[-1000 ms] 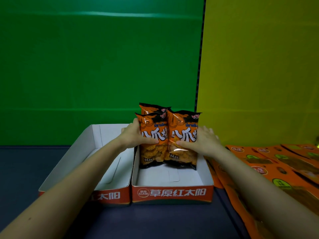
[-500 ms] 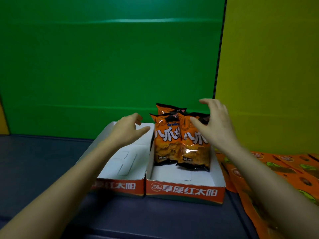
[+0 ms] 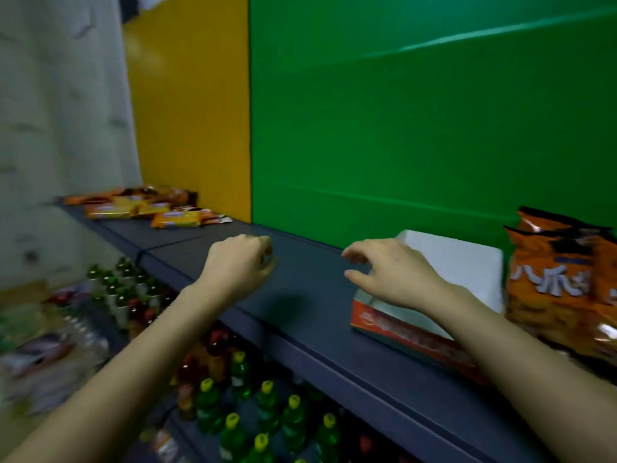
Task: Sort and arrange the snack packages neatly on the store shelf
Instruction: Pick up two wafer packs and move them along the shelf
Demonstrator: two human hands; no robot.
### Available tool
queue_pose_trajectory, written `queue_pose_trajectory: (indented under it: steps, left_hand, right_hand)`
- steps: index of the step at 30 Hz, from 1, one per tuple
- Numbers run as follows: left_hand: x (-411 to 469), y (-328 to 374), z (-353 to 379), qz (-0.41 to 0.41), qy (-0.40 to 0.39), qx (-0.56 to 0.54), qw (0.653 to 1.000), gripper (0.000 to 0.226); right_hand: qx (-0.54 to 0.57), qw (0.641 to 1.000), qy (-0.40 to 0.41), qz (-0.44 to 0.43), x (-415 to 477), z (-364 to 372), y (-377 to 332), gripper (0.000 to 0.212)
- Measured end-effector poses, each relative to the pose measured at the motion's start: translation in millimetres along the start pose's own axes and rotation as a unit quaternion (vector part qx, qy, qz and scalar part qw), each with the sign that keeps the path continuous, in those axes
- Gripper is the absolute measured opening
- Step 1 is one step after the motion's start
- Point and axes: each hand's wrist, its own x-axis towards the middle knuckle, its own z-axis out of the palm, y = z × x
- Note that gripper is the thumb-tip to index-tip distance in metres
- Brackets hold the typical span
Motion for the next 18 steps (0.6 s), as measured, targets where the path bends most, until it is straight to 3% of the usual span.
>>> queue_pose_trajectory:
  steps: [7, 18]
  left_hand:
    - [-30.2, -141.2, -6.1, -0.036, -0.024, 0.053, 0.998, 0.028]
    - [-41.8, -327.1, 4.1, -0.055, -0.067, 0.079, 0.993, 0.032]
  right_hand:
    - [0.041, 0.998, -0.024, -0.050, 80.2, 56.2, -111.9, 0.035]
    - [0.104, 0.994, -0.039, -0.002, 202.5, 125.7, -251.6, 0.032]
